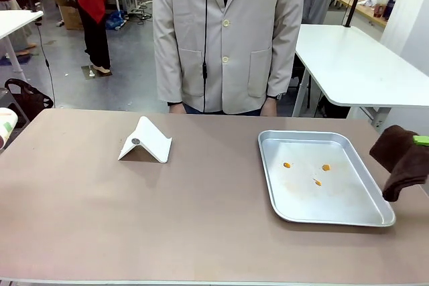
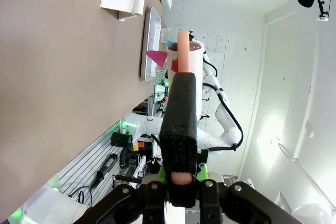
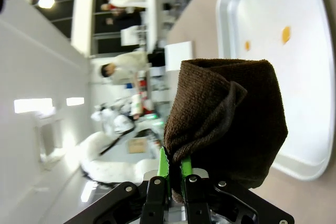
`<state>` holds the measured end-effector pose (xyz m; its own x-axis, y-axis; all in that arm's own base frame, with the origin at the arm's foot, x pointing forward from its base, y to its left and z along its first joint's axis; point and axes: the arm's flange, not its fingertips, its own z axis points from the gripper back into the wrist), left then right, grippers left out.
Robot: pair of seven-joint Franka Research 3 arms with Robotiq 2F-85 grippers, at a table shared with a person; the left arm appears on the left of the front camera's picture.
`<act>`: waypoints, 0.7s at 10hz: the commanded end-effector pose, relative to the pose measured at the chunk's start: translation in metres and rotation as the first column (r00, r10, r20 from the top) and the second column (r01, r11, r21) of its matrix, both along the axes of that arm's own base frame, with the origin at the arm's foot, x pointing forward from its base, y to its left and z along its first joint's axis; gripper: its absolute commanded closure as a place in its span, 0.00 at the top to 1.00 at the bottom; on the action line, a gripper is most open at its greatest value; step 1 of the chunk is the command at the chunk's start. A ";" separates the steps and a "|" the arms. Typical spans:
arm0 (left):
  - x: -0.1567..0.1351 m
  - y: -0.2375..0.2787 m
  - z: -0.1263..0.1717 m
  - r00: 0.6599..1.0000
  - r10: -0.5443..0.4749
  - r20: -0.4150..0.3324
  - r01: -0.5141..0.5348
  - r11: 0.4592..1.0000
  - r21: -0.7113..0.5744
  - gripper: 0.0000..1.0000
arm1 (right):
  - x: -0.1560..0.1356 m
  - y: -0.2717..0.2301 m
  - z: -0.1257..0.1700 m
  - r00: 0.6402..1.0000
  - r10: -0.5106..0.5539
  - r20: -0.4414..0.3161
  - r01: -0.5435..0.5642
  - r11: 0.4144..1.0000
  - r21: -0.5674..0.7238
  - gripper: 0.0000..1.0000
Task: Clean the surface of the table.
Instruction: Clean the area not pointed to by the person.
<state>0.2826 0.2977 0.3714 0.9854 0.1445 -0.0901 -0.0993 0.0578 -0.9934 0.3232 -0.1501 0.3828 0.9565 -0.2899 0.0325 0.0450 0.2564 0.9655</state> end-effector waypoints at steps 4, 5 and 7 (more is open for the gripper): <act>0.001 -0.001 0.005 1.000 0.017 -0.006 -0.017 1.000 -0.012 0.22 | 0.065 0.077 -0.008 0.992 0.003 0.128 0.062 0.868 -0.493 0.10; 0.001 -0.001 0.005 1.000 0.017 -0.006 -0.017 1.000 -0.012 0.22 | 0.075 0.082 -0.012 0.986 0.015 0.164 0.079 0.832 -0.549 0.10; 0.001 -0.001 0.005 1.000 0.017 -0.006 -0.017 1.000 -0.012 0.22 | 0.091 0.084 -0.025 0.988 0.027 0.152 0.075 0.778 -0.623 0.10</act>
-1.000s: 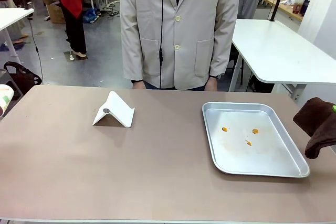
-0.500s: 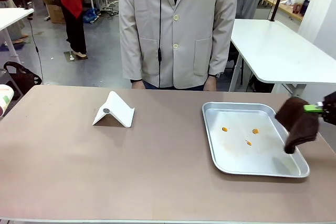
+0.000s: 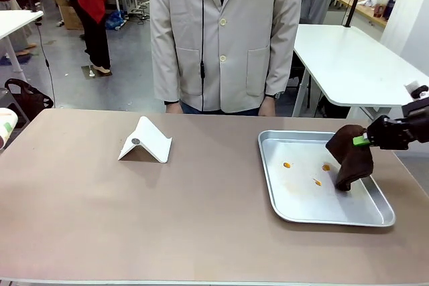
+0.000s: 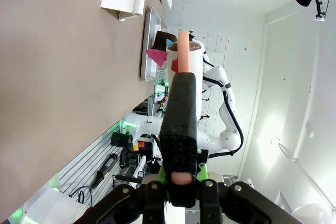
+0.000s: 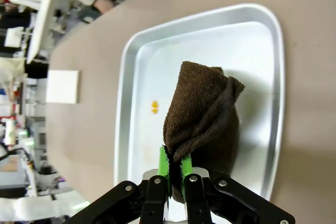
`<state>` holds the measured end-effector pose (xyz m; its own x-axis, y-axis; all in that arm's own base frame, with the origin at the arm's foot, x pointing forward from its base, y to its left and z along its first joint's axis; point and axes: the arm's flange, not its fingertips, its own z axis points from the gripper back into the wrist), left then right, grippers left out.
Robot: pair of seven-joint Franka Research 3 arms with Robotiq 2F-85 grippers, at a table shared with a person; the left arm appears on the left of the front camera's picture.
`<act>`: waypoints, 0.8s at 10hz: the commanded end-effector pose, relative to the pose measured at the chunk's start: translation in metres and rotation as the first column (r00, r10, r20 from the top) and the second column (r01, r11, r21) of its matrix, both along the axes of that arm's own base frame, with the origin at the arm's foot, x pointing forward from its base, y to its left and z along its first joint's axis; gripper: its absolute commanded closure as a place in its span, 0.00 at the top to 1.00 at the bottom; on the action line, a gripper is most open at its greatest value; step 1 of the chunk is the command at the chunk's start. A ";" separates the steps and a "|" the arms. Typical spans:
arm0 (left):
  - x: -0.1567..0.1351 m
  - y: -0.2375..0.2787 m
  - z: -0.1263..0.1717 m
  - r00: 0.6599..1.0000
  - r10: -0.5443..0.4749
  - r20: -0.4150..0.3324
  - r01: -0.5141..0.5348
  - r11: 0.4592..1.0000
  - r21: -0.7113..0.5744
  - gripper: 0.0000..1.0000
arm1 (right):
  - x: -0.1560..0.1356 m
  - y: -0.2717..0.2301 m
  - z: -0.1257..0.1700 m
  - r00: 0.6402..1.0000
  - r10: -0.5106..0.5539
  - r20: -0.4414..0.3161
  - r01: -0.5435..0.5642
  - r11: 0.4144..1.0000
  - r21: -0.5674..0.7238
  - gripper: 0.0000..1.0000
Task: Clean the surface of the table.
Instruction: Clean the area not pointed to by the person.
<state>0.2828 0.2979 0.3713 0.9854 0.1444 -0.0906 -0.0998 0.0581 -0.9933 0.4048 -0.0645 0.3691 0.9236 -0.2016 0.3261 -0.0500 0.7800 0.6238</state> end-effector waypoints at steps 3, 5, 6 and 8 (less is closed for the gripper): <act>0.001 -0.001 0.005 1.000 0.017 -0.005 -0.017 1.000 -0.013 0.22 | 0.029 0.013 -0.059 1.000 -0.002 -0.030 0.000 0.999 -0.052 0.10; 0.001 -0.001 0.005 1.000 0.017 -0.005 -0.017 1.000 -0.013 0.22 | 0.032 0.016 -0.080 0.999 -0.014 -0.050 0.014 1.000 -0.014 0.10; 0.001 -0.001 0.005 1.000 0.017 -0.005 -0.017 1.000 -0.013 0.22 | 0.031 0.020 -0.088 0.998 -0.007 -0.062 0.007 1.000 -0.005 0.10; 0.001 -0.001 0.005 1.000 0.017 -0.005 -0.017 1.000 -0.013 0.22 | 0.030 0.034 -0.101 0.994 0.034 -0.105 -0.035 0.999 -0.005 0.10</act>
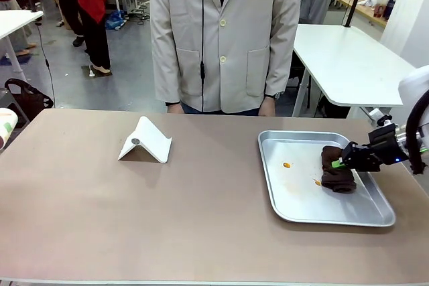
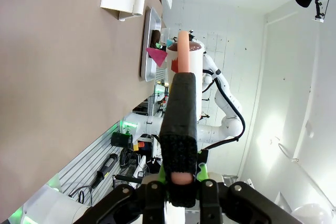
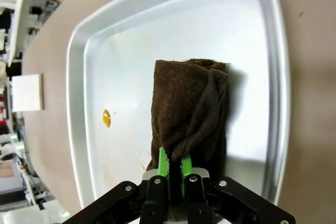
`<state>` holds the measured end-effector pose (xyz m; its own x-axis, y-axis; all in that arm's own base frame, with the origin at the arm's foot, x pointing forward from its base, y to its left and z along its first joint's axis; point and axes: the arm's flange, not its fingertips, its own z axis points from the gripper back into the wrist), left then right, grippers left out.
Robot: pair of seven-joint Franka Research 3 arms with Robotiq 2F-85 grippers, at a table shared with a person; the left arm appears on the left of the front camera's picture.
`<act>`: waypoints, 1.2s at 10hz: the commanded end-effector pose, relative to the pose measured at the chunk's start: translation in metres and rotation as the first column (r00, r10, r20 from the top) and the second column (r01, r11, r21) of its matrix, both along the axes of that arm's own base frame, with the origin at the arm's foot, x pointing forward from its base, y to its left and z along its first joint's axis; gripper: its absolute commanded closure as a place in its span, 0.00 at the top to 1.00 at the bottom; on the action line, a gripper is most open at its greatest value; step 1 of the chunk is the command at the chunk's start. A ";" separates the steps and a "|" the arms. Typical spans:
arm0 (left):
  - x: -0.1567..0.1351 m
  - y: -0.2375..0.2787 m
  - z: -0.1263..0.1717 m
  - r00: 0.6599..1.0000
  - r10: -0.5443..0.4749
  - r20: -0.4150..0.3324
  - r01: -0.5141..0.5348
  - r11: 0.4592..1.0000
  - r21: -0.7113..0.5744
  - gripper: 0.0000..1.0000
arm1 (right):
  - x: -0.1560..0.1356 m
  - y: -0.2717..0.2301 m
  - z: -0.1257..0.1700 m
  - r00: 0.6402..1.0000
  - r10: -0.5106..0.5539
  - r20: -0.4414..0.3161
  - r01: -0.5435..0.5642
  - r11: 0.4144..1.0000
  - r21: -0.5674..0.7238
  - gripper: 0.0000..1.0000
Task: Clean the surface of the table.
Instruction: Clean the area not pointed to by the person.
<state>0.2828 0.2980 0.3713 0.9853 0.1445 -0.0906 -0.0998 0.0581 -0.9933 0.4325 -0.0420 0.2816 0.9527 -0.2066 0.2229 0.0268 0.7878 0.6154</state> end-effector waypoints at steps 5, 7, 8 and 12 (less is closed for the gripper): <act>0.001 -0.001 0.005 1.000 0.017 -0.005 -0.017 1.000 -0.013 0.22 | -0.001 0.067 -0.025 0.980 0.192 -0.042 -0.192 0.981 0.000 0.10; 0.001 -0.001 0.005 1.000 0.017 -0.005 -0.017 1.000 -0.013 0.22 | -0.003 0.086 -0.024 0.971 0.236 -0.041 -0.236 0.972 0.002 0.10; 0.001 -0.001 0.005 1.000 0.017 -0.005 -0.017 1.000 -0.013 0.22 | -0.003 0.096 -0.023 0.965 0.260 -0.041 -0.260 0.966 0.007 0.10; 0.001 -0.001 0.005 1.000 0.017 -0.005 -0.017 1.000 -0.013 0.22 | -0.002 0.128 -0.031 0.931 0.361 -0.059 -0.363 0.932 -0.018 0.10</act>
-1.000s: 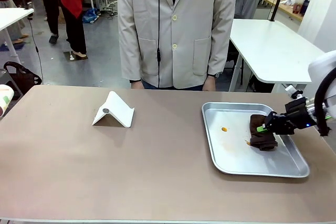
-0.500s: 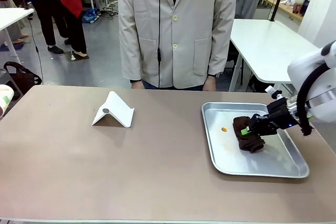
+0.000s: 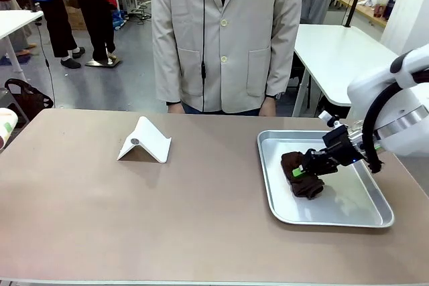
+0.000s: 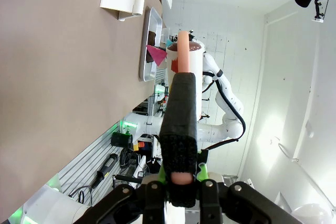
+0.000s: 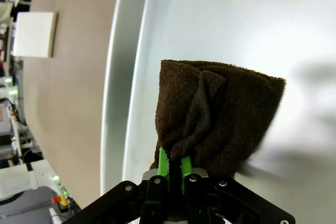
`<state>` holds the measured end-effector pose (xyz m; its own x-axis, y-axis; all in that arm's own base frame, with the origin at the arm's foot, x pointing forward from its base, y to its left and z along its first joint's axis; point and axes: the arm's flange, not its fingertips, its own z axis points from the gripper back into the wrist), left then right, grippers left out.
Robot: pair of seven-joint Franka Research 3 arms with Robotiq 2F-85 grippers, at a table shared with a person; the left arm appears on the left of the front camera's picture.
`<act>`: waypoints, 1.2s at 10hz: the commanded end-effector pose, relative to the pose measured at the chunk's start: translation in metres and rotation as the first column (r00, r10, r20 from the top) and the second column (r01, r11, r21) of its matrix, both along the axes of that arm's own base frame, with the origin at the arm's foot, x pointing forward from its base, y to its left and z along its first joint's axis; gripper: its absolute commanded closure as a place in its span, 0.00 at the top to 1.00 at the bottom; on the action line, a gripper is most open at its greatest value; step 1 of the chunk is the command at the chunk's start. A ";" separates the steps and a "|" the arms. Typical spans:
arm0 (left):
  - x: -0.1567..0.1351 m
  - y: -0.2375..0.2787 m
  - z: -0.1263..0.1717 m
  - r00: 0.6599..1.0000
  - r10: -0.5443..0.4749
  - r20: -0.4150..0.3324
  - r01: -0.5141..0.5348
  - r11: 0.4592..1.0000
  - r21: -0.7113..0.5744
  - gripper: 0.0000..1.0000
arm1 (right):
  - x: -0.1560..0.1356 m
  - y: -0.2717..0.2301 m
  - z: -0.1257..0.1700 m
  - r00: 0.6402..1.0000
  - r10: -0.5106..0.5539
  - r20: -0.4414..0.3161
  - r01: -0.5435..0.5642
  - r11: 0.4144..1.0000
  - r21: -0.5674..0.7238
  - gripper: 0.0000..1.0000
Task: Clean the surface of the table.
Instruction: Clean the area not pointed to by the person.
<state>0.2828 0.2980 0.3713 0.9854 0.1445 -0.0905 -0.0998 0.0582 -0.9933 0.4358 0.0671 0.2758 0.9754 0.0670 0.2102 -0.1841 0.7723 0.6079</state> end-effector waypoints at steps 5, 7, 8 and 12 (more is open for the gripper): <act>0.001 -0.001 0.005 1.000 0.017 -0.005 -0.017 1.000 -0.013 0.22 | -0.006 0.039 -0.029 0.984 0.171 -0.051 -0.173 0.985 -0.022 0.10; 0.001 -0.001 0.005 1.000 0.017 -0.005 -0.017 1.000 -0.013 0.22 | -0.005 0.025 -0.025 0.991 0.122 -0.044 -0.123 0.992 -0.010 0.10; 0.001 -0.001 0.005 1.000 0.017 -0.005 -0.017 1.000 -0.013 0.22 | -0.004 0.016 -0.024 0.994 0.097 -0.039 -0.098 0.995 -0.016 0.10; 0.001 -0.001 0.005 1.000 0.017 -0.005 -0.017 1.000 -0.013 0.22 | 0.002 -0.038 -0.003 0.999 -0.035 0.003 0.035 0.999 0.025 0.10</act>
<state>0.2827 0.2980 0.3713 0.9853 0.1447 -0.0907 -0.1000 0.0582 -0.9933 0.4422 0.0512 0.2753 0.9799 0.0661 0.1883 -0.1730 0.7519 0.6362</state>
